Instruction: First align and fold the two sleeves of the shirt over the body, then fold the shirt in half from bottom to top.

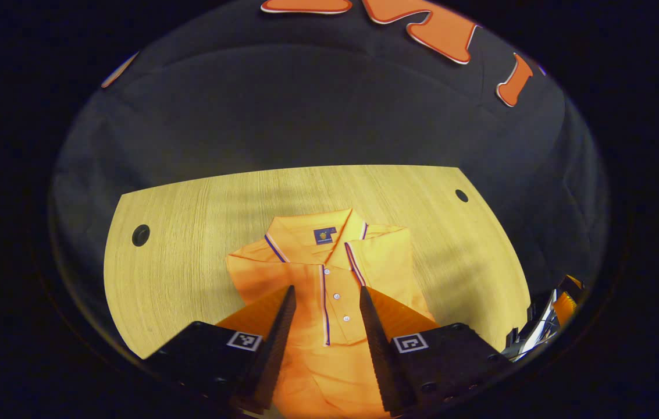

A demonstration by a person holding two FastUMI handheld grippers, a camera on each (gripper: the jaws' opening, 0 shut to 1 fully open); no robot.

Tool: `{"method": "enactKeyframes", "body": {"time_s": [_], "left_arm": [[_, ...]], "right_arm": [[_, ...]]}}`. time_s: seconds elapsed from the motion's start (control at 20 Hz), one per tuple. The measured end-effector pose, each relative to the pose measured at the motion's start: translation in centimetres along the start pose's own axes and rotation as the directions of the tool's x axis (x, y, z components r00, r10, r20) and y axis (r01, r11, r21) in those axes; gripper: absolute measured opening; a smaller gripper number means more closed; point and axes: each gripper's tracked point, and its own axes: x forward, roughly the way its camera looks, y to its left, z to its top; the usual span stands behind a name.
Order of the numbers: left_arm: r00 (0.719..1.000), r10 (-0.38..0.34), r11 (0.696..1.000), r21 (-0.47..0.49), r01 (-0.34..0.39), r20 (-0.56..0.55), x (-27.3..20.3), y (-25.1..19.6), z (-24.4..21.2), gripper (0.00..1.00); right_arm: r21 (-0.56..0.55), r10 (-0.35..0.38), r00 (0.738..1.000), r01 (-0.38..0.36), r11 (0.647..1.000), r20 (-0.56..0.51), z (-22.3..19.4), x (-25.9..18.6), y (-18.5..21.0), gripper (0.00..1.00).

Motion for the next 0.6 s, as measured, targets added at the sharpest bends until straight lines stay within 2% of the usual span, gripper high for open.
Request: {"method": "enactKeyframes", "body": {"time_s": [0.1,0.25,0.3,0.35,0.4,0.5,0.6], "left_arm": [[0.999,0.023,1.000,0.012,-0.024,0.041,-1.2,0.2,-0.5,0.81],[0.994,0.032,0.999,0.006,-0.033,0.105,-4.5,-0.6,-1.3,0.89],[0.990,0.040,0.999,0.002,-0.041,0.137,-5.6,-0.9,-1.4,0.85],[0.985,0.049,0.999,0.002,-0.049,0.163,-6.7,-1.0,-1.5,0.86],[0.980,0.064,0.998,0.003,-0.066,0.189,-7.7,-1.3,-1.9,0.91],[0.958,0.103,0.994,0.004,-0.108,0.268,-10.0,-1.7,-1.5,0.96],[0.933,0.120,0.992,-0.001,-0.127,0.340,-12.3,-2.3,-1.3,0.98]], "right_arm": [[-0.013,0.002,1.000,-0.002,1.000,0.026,0.4,-0.3,-0.4,0.95],[-0.057,0.018,0.995,-0.012,0.998,0.094,1.6,-1.0,-0.6,0.95],[-0.072,0.026,0.993,-0.018,0.997,0.115,1.9,-1.2,-0.4,0.95],[-0.089,0.040,0.991,-0.029,0.996,0.131,2.1,-1.4,-0.2,0.95],[-0.106,0.055,0.987,-0.039,0.994,0.148,2.3,-1.7,0.0,0.95],[-0.141,0.084,0.977,-0.057,0.988,0.195,3.0,-2.5,0.4,0.95],[-0.181,0.113,0.960,-0.068,0.981,0.254,4.0,-3.3,1.1,0.95]]}}
